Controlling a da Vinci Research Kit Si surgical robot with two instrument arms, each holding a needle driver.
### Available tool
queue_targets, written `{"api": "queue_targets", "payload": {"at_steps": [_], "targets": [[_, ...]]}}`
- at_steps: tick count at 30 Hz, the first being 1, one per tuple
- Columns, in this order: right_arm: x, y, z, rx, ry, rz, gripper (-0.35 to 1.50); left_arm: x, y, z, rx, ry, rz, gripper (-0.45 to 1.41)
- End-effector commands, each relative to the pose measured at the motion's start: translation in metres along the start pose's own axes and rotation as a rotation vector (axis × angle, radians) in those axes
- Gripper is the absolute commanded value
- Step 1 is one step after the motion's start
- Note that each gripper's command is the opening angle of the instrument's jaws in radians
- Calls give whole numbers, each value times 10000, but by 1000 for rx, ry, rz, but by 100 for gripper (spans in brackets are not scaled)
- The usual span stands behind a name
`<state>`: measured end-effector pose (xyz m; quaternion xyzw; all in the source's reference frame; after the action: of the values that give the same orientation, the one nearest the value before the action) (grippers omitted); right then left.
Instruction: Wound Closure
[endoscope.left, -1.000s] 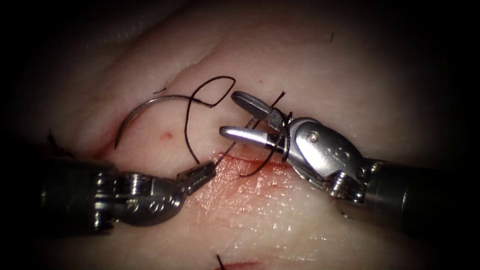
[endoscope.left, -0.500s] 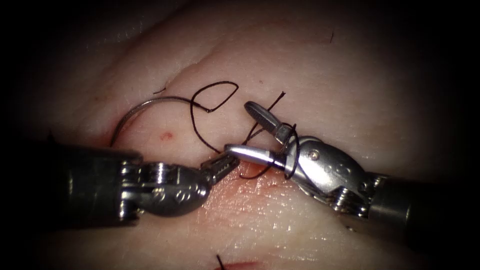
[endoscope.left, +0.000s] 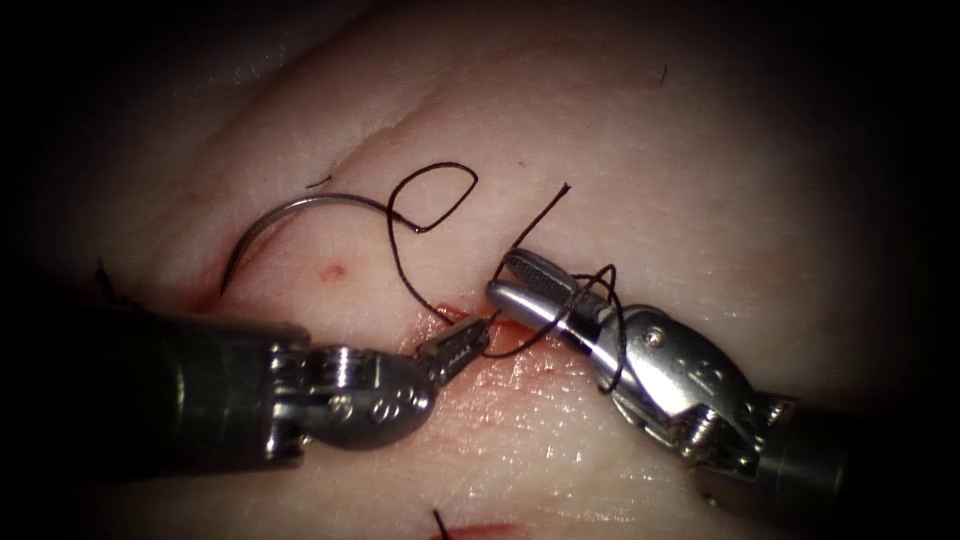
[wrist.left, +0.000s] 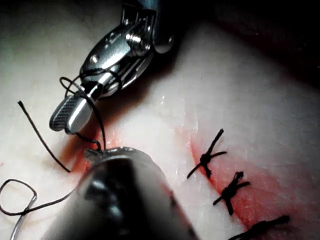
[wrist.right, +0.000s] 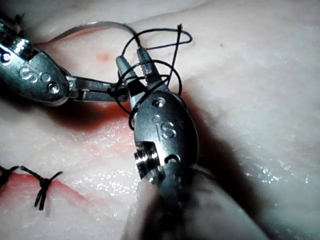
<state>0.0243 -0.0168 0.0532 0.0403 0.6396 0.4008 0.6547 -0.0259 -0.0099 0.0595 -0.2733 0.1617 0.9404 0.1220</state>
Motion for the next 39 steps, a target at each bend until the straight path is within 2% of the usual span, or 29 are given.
{"api": "queue_targets", "payload": {"at_steps": [1,5,8,9,10,24,35,37,38,39], "targets": [[-3,3,7,-2,1,0,12,2,2,7,-1,0,0,-45],[-6,14,4,-33,-1,43,34,7,-1,11,-2,-3,-4,-45],[-7,17,4,-44,-3,52,39,9,-2,12,-2,-4,-6,-45],[-8,20,4,-53,-4,57,52,10,-3,13,-2,-5,-7,-45],[-8,21,4,-55,-4,63,57,10,-3,13,-2,-5,-7,-45],[-12,36,19,-105,-2,134,72,8,-10,17,-7,-2,-8,-45],[-30,43,35,-121,-26,153,66,2,-8,21,-3,0,-3,-45],[-32,46,36,-124,-29,151,59,1,-10,22,-3,0,-3,-45],[-32,46,35,-124,-29,151,52,1,-10,23,-3,1,-3,-45],[-31,46,34,-122,-32,151,12,1,-10,23,-3,1,-3,-45]]}}
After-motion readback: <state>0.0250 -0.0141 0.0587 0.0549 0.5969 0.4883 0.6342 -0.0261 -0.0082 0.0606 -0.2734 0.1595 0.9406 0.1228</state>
